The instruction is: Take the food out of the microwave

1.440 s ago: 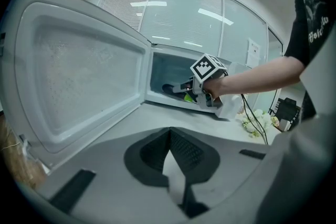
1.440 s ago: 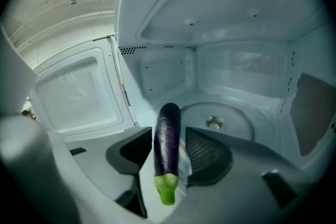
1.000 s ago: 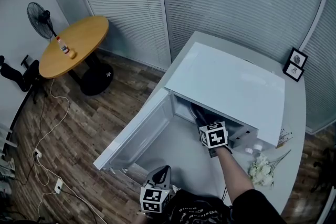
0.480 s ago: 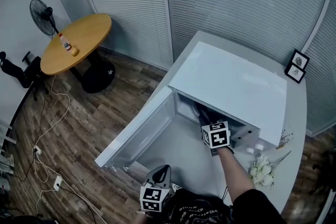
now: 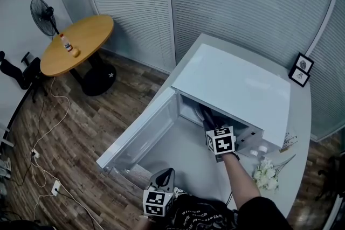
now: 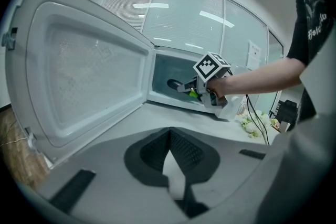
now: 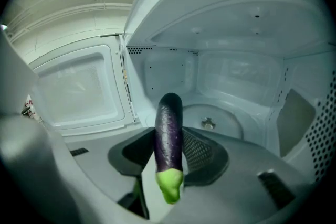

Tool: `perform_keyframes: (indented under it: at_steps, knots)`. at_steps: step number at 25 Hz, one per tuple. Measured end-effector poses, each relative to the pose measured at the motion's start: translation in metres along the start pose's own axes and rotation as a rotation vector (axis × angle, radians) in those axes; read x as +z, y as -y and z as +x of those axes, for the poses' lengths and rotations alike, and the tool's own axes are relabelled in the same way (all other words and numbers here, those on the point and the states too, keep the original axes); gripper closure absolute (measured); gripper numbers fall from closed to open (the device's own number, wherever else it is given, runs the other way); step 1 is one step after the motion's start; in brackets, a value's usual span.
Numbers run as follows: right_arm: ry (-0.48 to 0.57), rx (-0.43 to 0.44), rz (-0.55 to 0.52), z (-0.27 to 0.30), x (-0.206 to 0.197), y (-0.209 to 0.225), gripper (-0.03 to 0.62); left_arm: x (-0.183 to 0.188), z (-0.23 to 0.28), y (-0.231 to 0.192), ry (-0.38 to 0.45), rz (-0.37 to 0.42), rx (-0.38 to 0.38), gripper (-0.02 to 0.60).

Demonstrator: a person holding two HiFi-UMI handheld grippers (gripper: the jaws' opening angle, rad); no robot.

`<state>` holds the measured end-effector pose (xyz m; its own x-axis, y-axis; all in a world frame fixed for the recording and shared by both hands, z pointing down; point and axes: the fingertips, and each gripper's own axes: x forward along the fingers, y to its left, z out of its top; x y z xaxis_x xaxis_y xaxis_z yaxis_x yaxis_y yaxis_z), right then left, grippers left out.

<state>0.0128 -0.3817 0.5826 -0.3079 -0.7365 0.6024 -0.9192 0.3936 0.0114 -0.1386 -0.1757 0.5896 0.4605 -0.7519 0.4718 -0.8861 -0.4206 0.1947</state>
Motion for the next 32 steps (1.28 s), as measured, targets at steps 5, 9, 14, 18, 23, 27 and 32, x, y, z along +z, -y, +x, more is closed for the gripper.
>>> perform_keyframes:
  at_steps: [5,9,14,18,23,27,32]
  knots:
    - [0.002,-0.003,-0.015,-0.011,-0.003,-0.002,0.434,0.000,-0.001,0.005,0.009,0.005,-0.008,0.574]
    - [0.010,-0.006,-0.013,-0.022,-0.006,-0.003,0.434,0.001,-0.003,0.008,0.015,0.015,-0.012,0.574]
    - [0.010,-0.007,-0.057,-0.033,-0.013,-0.007,0.434,0.001,-0.005,0.012,0.028,-0.001,-0.018,0.574]
    - [0.014,-0.009,-0.050,-0.042,-0.021,-0.006,0.434,-0.001,-0.005,0.017,0.032,-0.001,-0.022,0.574]
    - [0.029,-0.018,-0.063,-0.052,-0.023,-0.004,0.434,0.002,-0.002,0.023,0.034,0.011,-0.026,0.574]
    - [0.044,-0.022,-0.094,-0.060,-0.024,-0.008,0.434,0.003,-0.002,0.026,0.039,0.014,-0.036,0.574]
    - [0.057,-0.027,-0.101,-0.072,-0.028,-0.012,0.434,0.007,-0.002,0.028,0.051,0.033,-0.040,0.574]
